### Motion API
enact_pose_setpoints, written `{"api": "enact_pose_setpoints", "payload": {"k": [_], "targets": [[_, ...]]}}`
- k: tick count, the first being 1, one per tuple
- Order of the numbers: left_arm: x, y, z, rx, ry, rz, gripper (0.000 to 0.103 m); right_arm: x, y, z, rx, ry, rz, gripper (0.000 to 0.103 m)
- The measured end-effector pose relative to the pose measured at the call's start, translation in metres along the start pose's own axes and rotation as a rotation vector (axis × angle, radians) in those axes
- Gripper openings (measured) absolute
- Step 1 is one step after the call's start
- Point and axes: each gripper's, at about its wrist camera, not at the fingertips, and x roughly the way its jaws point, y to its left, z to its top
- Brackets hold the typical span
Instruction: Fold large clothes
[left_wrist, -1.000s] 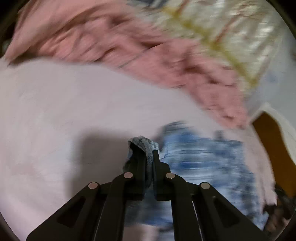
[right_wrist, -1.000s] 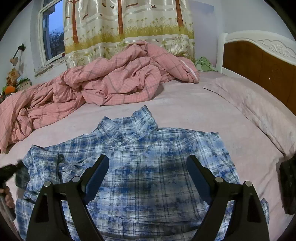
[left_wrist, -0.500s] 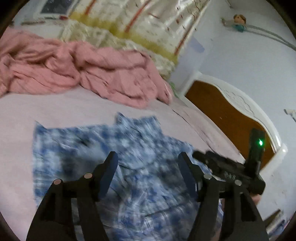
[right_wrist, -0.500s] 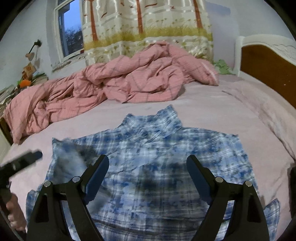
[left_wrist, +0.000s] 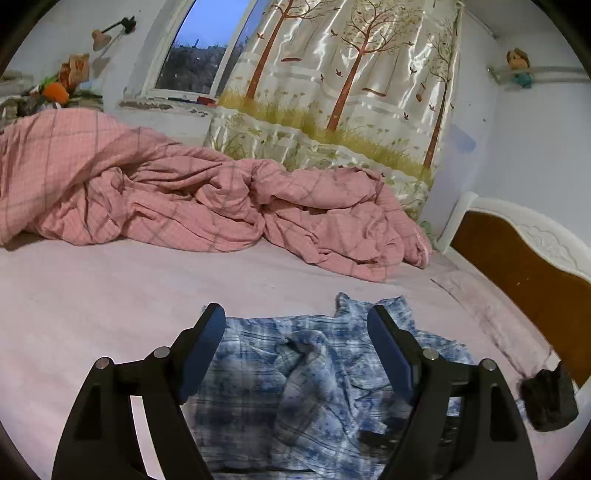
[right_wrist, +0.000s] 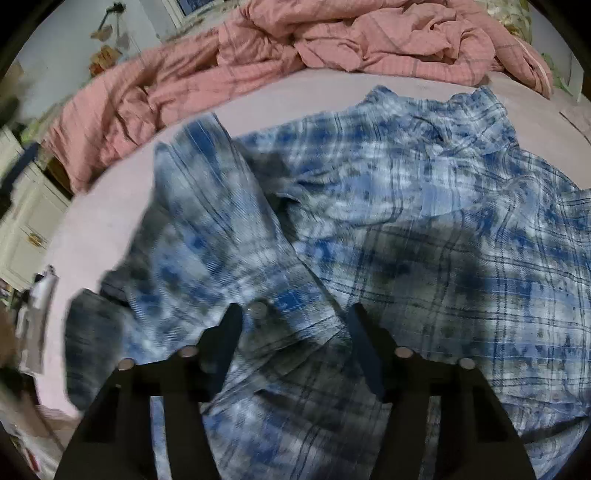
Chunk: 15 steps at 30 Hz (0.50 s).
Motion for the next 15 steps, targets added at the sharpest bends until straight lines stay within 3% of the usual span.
{"api": "enact_pose_setpoints", "payload": {"k": [3,4,5,7,8,11,15], "targets": [[0.002,-0.002,-0.002,0.030,0.000,0.037,0.078,0.006,0.000,-0.002,-0.029,0.005,-0.044,0.058],[0.004,-0.002,-0.003,0.032,0.006,0.042,0.078,0.007,0.000,-0.003,-0.039,0.001,-0.037,0.052],[0.007,-0.002,-0.003,0.028,0.016,0.039,0.078,0.007,0.000,-0.004,-0.046,-0.001,-0.029,0.045],[0.012,-0.001,-0.005,0.009,0.035,0.027,0.078,0.008,0.000,-0.006,-0.063,-0.002,-0.025,0.014],[0.013,0.000,-0.005,0.002,0.041,0.025,0.078,0.006,0.000,-0.006,-0.070,-0.011,-0.023,0.005],[0.016,0.000,-0.005,0.009,0.062,0.029,0.078,-0.014,-0.011,0.000,-0.031,-0.083,-0.026,0.003],[0.012,-0.002,-0.005,0.035,0.048,0.059,0.078,-0.072,-0.033,0.006,0.010,-0.299,-0.192,0.003]]}}
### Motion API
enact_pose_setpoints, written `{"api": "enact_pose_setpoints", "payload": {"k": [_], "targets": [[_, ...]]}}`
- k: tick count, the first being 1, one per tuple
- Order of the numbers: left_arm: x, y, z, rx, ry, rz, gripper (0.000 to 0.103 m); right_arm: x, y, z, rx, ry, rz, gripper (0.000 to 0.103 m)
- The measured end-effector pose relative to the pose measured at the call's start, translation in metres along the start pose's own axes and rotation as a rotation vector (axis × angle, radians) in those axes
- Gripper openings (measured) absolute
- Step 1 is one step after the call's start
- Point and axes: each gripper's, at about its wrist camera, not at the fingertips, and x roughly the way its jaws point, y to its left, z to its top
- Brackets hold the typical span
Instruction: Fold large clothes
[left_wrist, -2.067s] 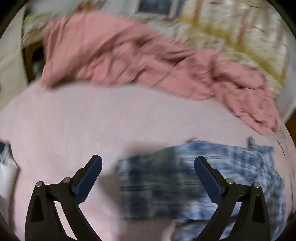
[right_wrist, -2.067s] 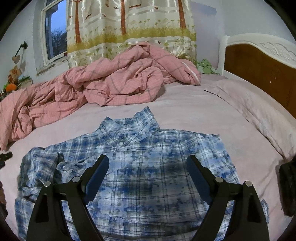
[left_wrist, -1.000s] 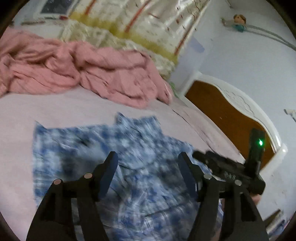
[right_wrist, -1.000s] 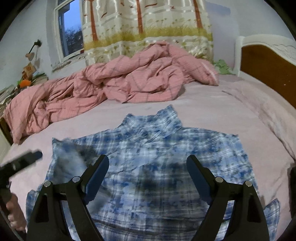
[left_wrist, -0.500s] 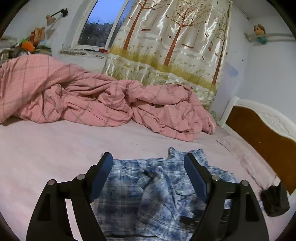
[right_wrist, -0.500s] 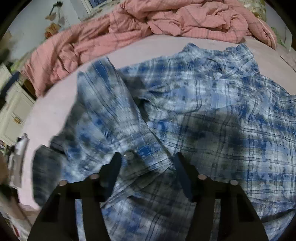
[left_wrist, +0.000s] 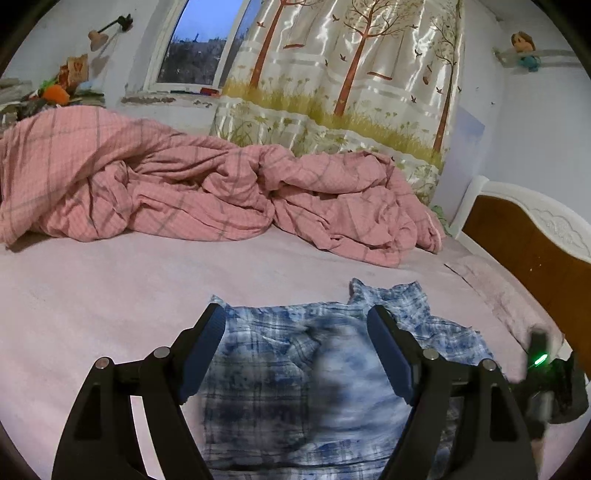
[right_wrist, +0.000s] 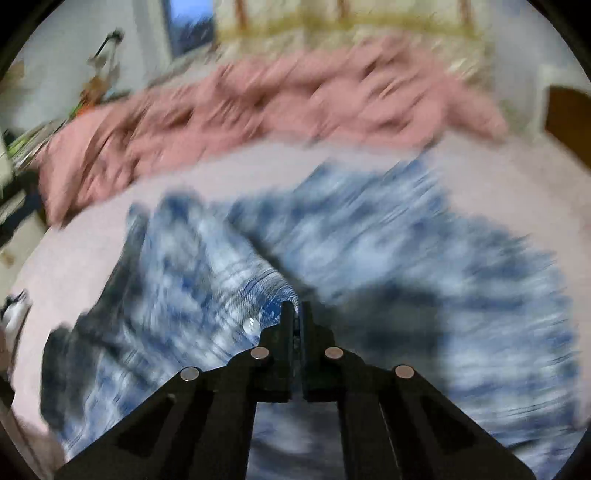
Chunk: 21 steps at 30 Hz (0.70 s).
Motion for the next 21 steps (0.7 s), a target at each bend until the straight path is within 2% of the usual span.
{"api": "enact_pose_setpoints", "payload": {"k": [3,5,7,13,15,21], "targets": [[0.004,0.001,-0.001,-0.008,0.019,-0.001,0.078,-0.029,-0.032,0.011,0.030,-0.119,-0.195,0.003],[0.008,0.003,-0.002,-0.016,0.032,0.006,0.078,-0.041,-0.051,0.013,0.035,-0.159,-0.300,0.003],[0.013,0.004,-0.003,-0.020,0.045,0.010,0.078,-0.048,-0.072,0.015,0.073,-0.176,-0.367,0.003],[0.026,0.003,-0.009,-0.017,0.078,0.035,0.078,-0.053,-0.113,0.019,0.179,-0.190,-0.386,0.003],[0.031,0.003,-0.011,-0.018,0.091,0.039,0.078,-0.048,-0.118,0.018,0.173,-0.193,-0.423,0.003],[0.033,-0.003,-0.015,-0.004,0.093,0.033,0.078,-0.037,-0.124,0.011,0.201,-0.179,-0.445,0.004]]}}
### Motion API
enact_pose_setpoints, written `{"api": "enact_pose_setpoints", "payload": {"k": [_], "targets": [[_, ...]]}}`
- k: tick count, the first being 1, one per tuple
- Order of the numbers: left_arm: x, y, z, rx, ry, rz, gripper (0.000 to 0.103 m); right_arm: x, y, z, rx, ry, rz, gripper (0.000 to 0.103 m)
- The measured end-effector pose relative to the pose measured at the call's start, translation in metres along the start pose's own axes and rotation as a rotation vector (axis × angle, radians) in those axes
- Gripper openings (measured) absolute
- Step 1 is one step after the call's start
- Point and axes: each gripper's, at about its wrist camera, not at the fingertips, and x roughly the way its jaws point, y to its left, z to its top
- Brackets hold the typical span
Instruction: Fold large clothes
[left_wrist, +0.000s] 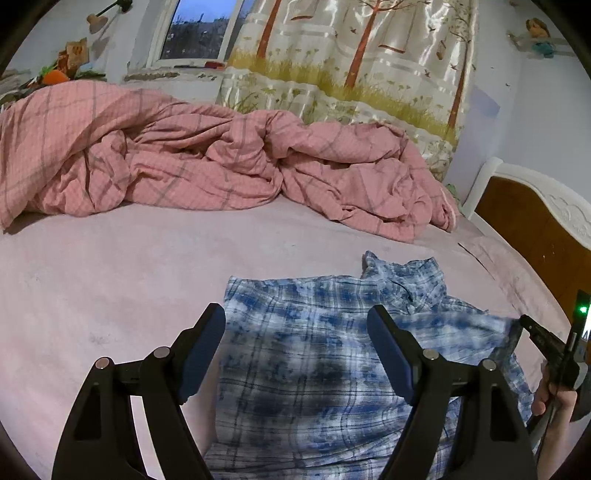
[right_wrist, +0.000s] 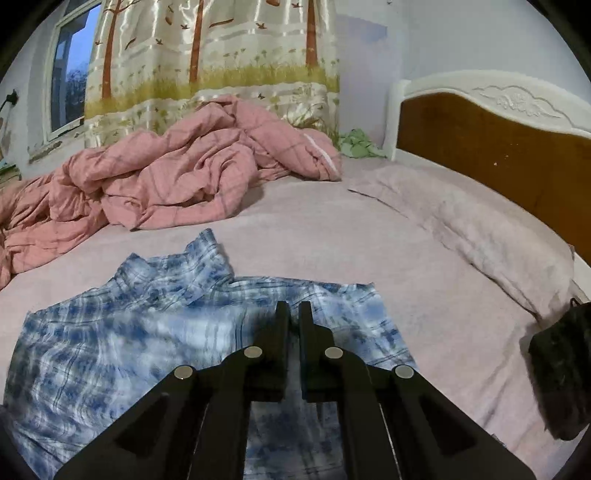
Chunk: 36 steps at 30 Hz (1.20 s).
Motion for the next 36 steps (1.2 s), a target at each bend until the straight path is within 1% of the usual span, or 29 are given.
{"api": "enact_pose_setpoints", "payload": {"k": [2,3,4,5,6,8,9,10,11,12,15,17,18,19,20,21,22,23,24,27,29,31,34,36], "targets": [[-0.009,-0.006,0.001,0.020,-0.033,0.001,0.078,-0.002,-0.001,0.002,-0.002,-0.008,-0.015,0.011],[-0.014,-0.010,0.003,0.032,-0.049,0.001,0.078,-0.003,0.000,0.004,0.000,-0.011,-0.018,0.023],[-0.021,-0.013,0.005,0.044,-0.067,0.000,0.078,-0.007,-0.001,0.006,0.007,-0.020,-0.014,0.039],[-0.030,-0.016,0.007,0.050,-0.092,-0.001,0.078,-0.015,-0.003,0.008,0.020,-0.039,0.003,0.046],[-0.040,-0.020,0.008,0.051,-0.120,-0.003,0.078,-0.024,-0.004,0.010,0.027,-0.057,0.024,0.052],[-0.063,-0.027,0.011,0.050,-0.176,-0.016,0.078,-0.044,-0.003,0.017,0.025,-0.083,0.064,0.052],[-0.075,-0.031,0.012,0.050,-0.200,-0.022,0.080,-0.055,-0.003,0.019,0.021,-0.095,0.079,0.053],[-0.090,-0.036,0.013,0.051,-0.229,-0.030,0.082,-0.073,-0.003,0.021,0.015,-0.121,0.099,0.058],[-0.103,-0.042,0.012,0.055,-0.255,-0.035,0.087,-0.090,-0.003,0.022,0.011,-0.148,0.116,0.064],[-0.116,-0.047,0.011,0.060,-0.276,-0.039,0.092,-0.107,-0.004,0.023,0.009,-0.177,0.135,0.073],[-0.152,-0.061,0.005,0.073,-0.326,-0.050,0.099,-0.157,-0.006,0.020,0.002,-0.226,0.194,0.074],[-0.174,-0.068,0.001,0.066,-0.344,-0.059,0.103,-0.187,-0.011,0.016,0.004,-0.239,0.248,0.081],[-0.184,-0.070,0.000,0.061,-0.349,-0.066,0.103,-0.200,-0.015,0.014,0.005,-0.246,0.264,0.088],[-0.195,-0.074,-0.002,0.058,-0.354,-0.077,0.103,-0.218,-0.019,0.009,0.004,-0.264,0.275,0.088],[-0.204,-0.078,-0.004,0.069,-0.349,-0.089,0.103,-0.230,-0.023,0.007,-0.001,-0.276,0.275,0.088],[-0.210,-0.083,-0.005,0.091,-0.315,-0.099,0.103,-0.250,-0.026,0.000,-0.027,-0.293,0.269,0.091],[-0.213,-0.088,-0.007,0.107,-0.281,-0.091,0.103,-0.262,-0.028,-0.006,-0.053,-0.301,0.265,0.099],[-0.219,-0.093,-0.011,0.117,-0.272,-0.068,0.103,-0.273,-0.030,-0.011,-0.079,-0.308,0.258,0.103],[-0.227,-0.100,-0.018,0.136,-0.286,-0.046,0.103,-0.285,-0.033,-0.018,-0.101,-0.318,0.244,0.103],[-0.253,-0.119,-0.043,0.199,-0.311,-0.041,0.103,-0.310,-0.042,-0.038,-0.145,-0.320,0.207,0.103],[-0.266,-0.127,-0.060,0.212,-0.327,-0.050,0.103,-0.322,-0.048,-0.051,-0.164,-0.311,0.205,0.103],[-0.278,-0.136,-0.077,0.223,-0.346,-0.034,0.103,-0.335,-0.055,-0.064,-0.179,-0.304,0.206,0.103],[-0.289,-0.144,-0.096,0.215,-0.351,-0.054,0.103,-0.349,-0.064,-0.080,-0.184,-0.303,0.200,0.103],[-0.292,-0.151,-0.106,0.227,-0.331,-0.080,0.103,-0.356,-0.069,-0.088,-0.182,-0.305,0.211,0.103]]}}
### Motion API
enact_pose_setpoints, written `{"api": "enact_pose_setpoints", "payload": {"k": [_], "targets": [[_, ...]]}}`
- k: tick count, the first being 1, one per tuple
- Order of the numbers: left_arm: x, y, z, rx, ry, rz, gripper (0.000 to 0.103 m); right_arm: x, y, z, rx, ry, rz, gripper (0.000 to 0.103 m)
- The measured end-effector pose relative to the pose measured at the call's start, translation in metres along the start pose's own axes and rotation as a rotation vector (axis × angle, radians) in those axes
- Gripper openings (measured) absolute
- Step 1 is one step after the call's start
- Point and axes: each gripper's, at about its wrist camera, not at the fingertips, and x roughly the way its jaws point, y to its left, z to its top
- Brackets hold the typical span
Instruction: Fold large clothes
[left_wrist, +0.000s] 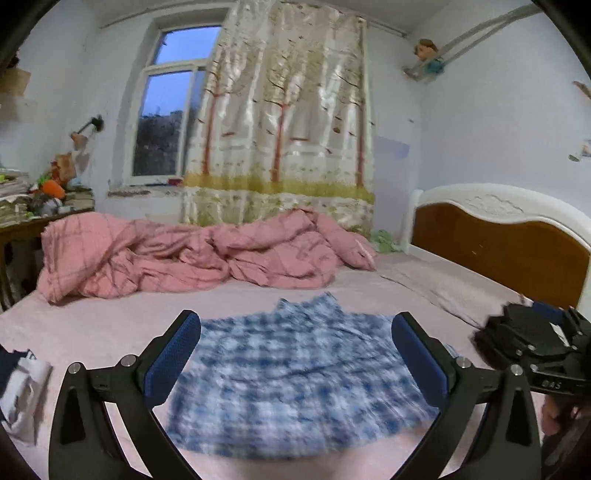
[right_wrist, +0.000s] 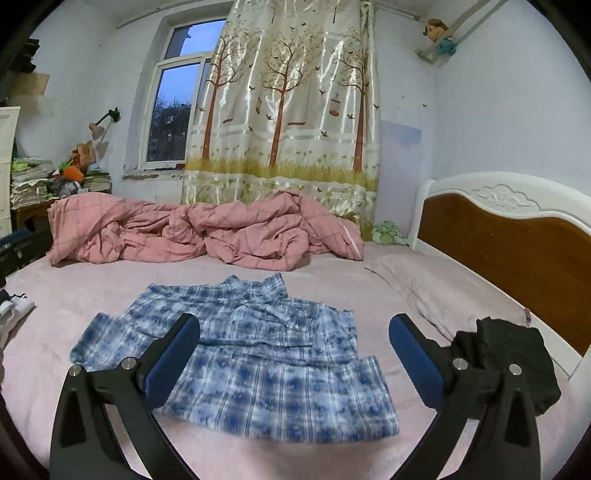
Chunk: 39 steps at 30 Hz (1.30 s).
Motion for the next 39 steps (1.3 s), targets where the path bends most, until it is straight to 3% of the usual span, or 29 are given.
{"api": "enact_pose_setpoints", "payload": {"k": [5,11,32,39], "targets": [[-0.011,-0.020,-0.014,0.028,-0.035,0.024,0.103,-0.005,-0.008,-0.014,0.043,0.001,0.008,0.103],[-0.006,-0.016,-0.031,-0.004,-0.049,0.030,0.103,0.012,-0.019,-0.030,0.102,0.052,0.012,0.103],[0.055,-0.001,-0.091,0.028,0.116,0.072,0.103,0.079,-0.016,-0.088,0.097,0.249,-0.028,0.103],[0.086,-0.005,-0.118,0.070,0.287,0.053,0.103,0.096,-0.009,-0.105,0.048,0.336,-0.014,0.103]]}}
